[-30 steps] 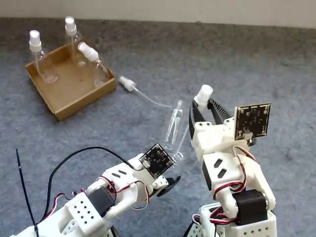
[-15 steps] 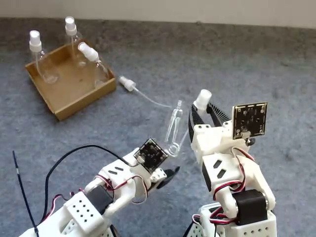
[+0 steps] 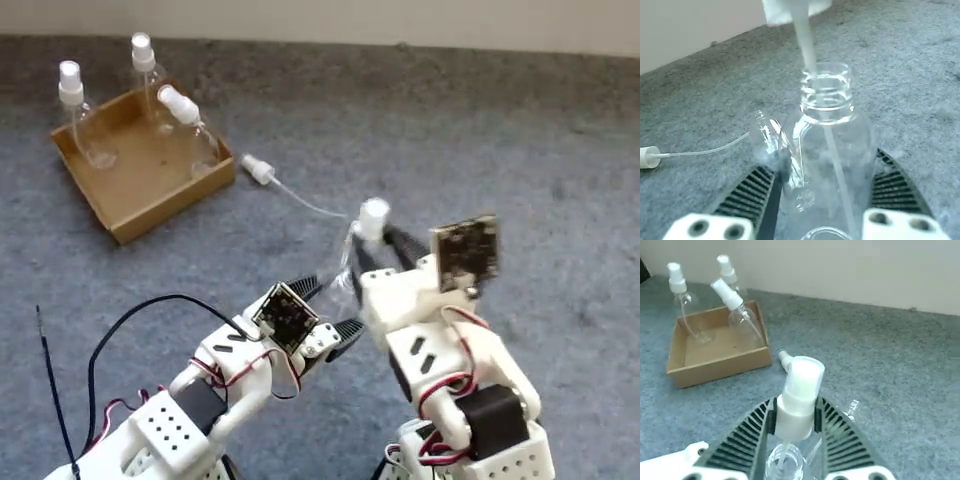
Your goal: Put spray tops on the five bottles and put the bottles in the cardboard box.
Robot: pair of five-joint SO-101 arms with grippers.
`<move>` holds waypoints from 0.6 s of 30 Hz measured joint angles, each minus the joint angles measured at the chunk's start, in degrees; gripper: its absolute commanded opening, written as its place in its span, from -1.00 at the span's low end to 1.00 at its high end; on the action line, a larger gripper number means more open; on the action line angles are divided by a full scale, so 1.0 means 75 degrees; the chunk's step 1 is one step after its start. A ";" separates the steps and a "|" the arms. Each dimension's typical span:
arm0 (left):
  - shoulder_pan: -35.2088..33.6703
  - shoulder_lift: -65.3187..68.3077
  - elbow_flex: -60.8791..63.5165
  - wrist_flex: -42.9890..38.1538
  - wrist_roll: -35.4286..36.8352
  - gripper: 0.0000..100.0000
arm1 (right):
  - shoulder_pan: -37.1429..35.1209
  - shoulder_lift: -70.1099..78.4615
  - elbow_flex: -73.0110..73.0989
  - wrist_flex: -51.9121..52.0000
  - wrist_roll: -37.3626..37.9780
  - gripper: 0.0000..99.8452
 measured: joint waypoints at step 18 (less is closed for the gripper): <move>-0.0574 0.0000 0.0000 -0.0047 0.0000 -0.79 | -0.0199 0.0000 0.0094 0.0352 0.0012 -0.99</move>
